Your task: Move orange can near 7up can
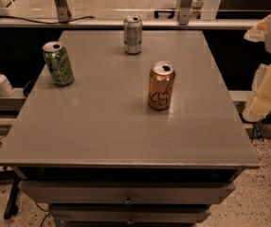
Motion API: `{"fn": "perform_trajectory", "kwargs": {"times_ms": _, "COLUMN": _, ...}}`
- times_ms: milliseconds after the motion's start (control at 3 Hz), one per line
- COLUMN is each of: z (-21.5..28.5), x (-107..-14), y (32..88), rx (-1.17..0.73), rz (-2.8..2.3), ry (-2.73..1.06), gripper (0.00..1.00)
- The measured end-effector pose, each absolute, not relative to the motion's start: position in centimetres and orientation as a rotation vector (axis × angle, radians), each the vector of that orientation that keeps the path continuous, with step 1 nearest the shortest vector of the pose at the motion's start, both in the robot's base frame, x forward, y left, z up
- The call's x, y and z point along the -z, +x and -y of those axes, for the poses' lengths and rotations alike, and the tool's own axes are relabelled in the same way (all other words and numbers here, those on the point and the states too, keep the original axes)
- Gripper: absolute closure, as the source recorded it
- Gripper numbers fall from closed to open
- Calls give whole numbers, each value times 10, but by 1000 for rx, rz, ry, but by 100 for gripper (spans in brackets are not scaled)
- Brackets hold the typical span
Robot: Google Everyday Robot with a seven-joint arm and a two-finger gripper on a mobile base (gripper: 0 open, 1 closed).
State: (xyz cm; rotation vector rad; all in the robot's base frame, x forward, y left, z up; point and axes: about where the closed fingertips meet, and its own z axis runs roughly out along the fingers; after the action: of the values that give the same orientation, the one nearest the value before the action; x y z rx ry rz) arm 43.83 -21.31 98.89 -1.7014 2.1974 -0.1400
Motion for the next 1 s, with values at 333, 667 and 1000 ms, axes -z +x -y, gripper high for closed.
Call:
{"fn": "perform_trajectory", "kwargs": {"times_ms": 333, "z": 213, "x": -989, "y": 438, "rx": 140, "rz": -2197, "ry": -1701, "gripper": 0}}
{"fn": "perform_trajectory", "kwargs": {"times_ms": 667, "z": 214, "x": -976, "y": 455, "rx": 64, "rz": -2159, "ry": -1646, "gripper": 0}}
{"fn": "perform_trajectory", "kwargs": {"times_ms": 1000, "z": 218, "x": -936, "y": 489, "rx": -126, "rz": -2102, "ry": -1501, "gripper": 0}}
